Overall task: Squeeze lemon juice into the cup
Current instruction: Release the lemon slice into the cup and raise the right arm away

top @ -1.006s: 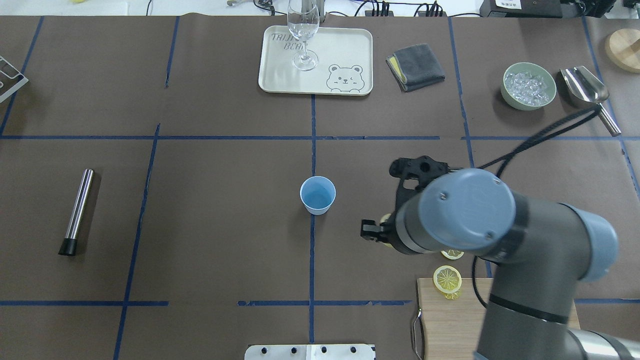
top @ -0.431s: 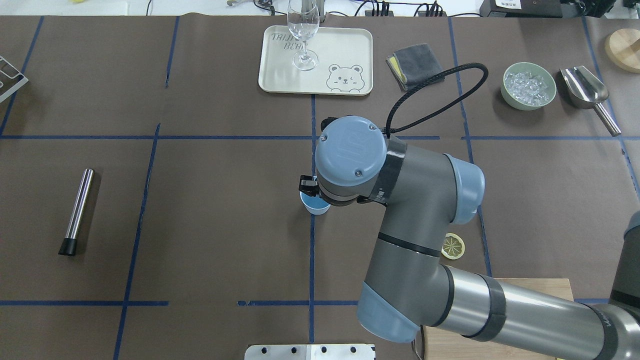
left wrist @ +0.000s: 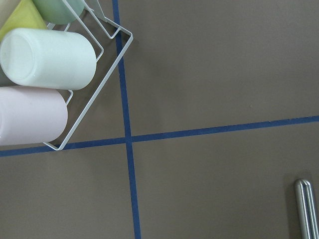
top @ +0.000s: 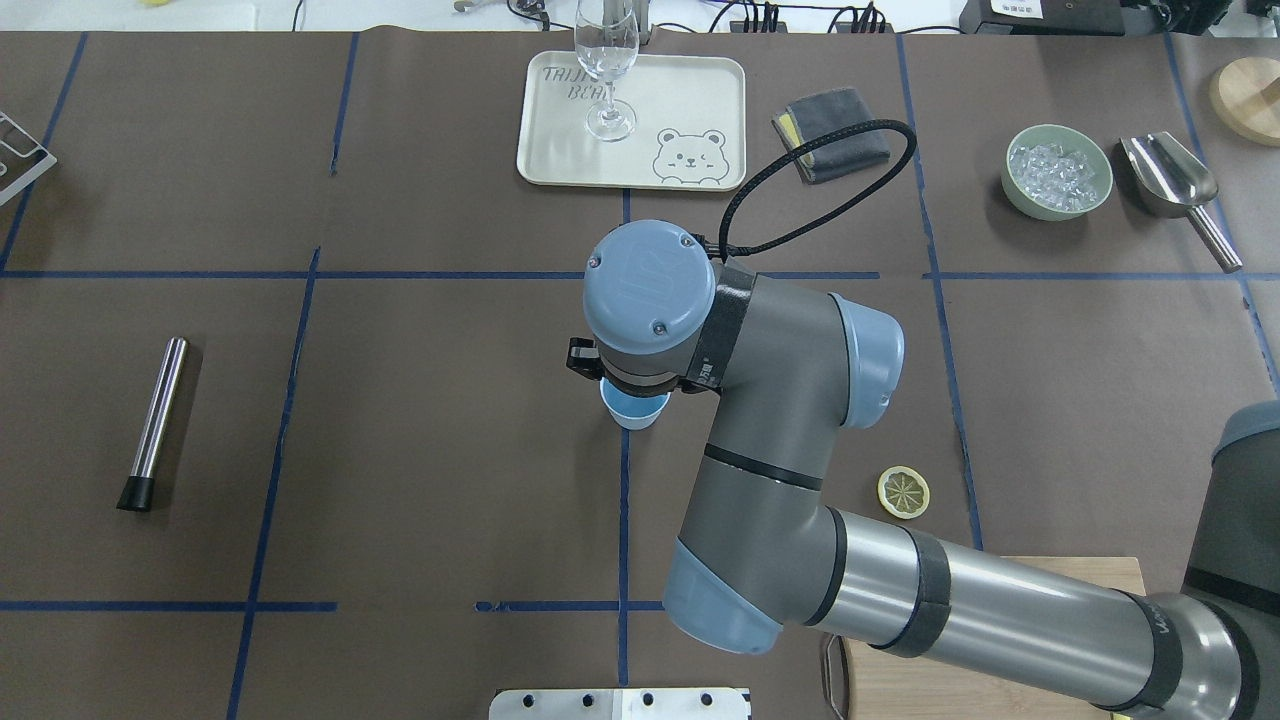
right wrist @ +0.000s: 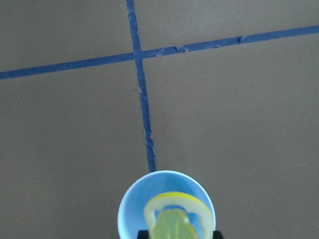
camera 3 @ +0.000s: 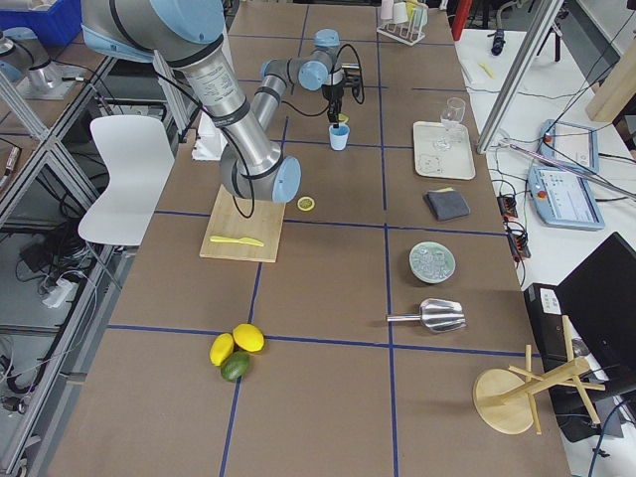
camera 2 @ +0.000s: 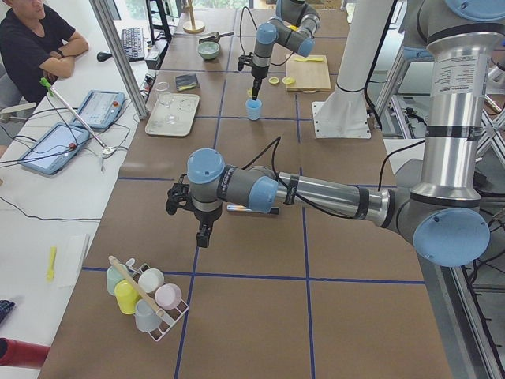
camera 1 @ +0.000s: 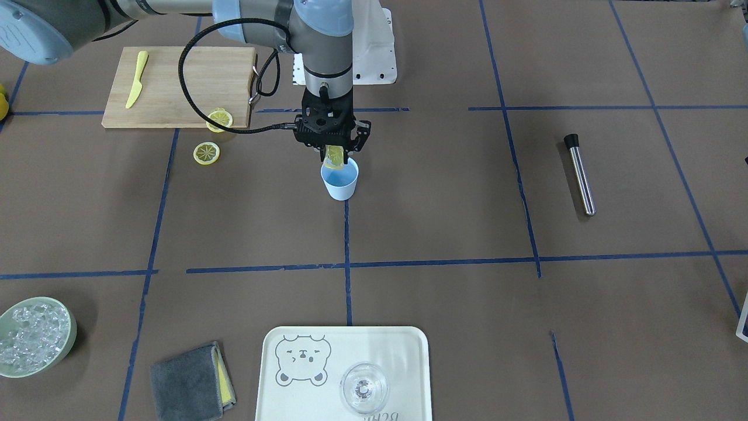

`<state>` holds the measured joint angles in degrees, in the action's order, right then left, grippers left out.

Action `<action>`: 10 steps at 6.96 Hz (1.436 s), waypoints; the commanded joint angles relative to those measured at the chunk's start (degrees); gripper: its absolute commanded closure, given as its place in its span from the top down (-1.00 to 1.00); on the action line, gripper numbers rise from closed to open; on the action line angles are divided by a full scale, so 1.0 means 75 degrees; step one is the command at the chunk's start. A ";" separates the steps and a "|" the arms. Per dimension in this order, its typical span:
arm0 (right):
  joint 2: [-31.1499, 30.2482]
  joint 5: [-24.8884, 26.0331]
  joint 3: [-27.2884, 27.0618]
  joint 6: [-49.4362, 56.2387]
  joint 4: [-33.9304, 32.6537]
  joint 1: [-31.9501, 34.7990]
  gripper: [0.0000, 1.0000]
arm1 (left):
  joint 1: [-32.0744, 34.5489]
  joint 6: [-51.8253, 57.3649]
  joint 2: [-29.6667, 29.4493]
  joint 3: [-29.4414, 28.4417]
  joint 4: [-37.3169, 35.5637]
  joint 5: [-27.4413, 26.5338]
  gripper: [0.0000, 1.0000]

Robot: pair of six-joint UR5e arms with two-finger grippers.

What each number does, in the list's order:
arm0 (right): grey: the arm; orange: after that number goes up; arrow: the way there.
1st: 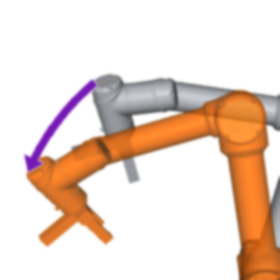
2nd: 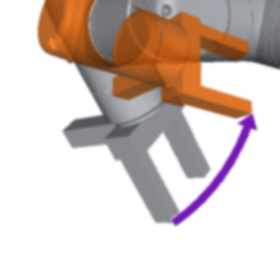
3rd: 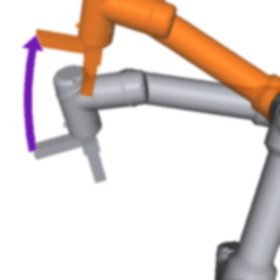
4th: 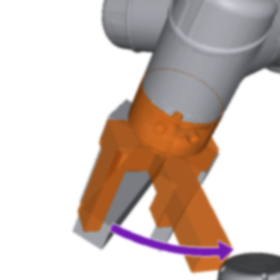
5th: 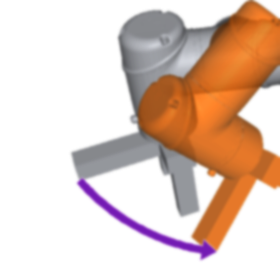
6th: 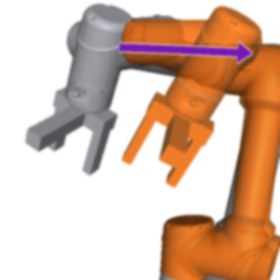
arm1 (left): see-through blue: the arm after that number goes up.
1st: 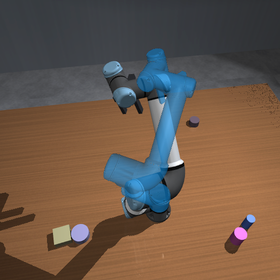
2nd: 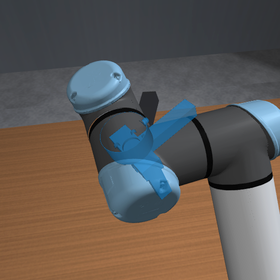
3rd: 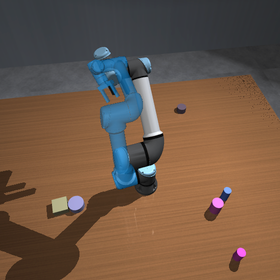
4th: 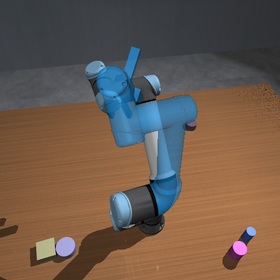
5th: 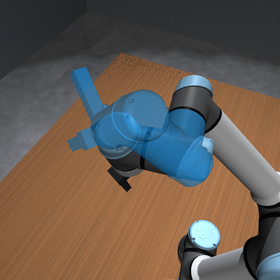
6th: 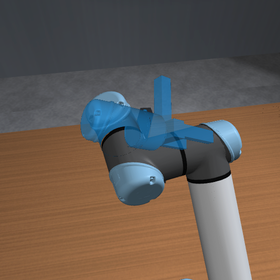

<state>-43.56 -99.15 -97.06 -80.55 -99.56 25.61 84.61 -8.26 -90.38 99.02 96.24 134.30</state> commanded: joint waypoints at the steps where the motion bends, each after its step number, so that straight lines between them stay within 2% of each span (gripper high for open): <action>1: 0.0113 0.0001 0.0214 0.0006 0.0091 -0.0004 -0.01 | -0.0008 0.0000 -0.0008 -0.0018 0.0000 0.0000 1.00; 2: 0.0136 0.0001 0.0226 0.0006 0.0092 -0.0004 0.05 | 0.0003 0.0000 -0.0043 -0.0065 0.0012 0.0000 1.00; 3: 0.0160 0.0001 0.0226 0.0006 0.0092 -0.0004 0.41 | -0.0008 -0.0012 -0.0066 -0.0100 0.0081 0.0000 1.00; 5: 0.0172 0.0001 0.0226 0.0018 0.0092 -0.0004 0.79 | 0.0003 -0.0024 -0.0067 -0.0194 0.0211 0.0012 1.00; 7: 0.0207 -0.0092 0.0203 0.0041 0.0080 0.0112 1.00 | -0.0020 -0.0081 -0.0101 -0.0194 0.0350 0.0012 1.00; 9: -0.0026 -0.0735 0.0063 0.0612 0.0033 0.0766 1.00 | -0.0928 -0.1154 -0.0230 0.0155 0.0353 -0.0070 1.00; 10: -0.0515 -0.0981 -0.0402 0.1126 0.0033 0.1141 1.00 | -0.1247 -0.1265 -0.0242 0.0354 0.0015 -0.0070 1.00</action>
<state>-44.25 -104.15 -97.23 -75.96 -99.27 30.94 78.69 -15.34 -91.97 99.90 98.34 133.93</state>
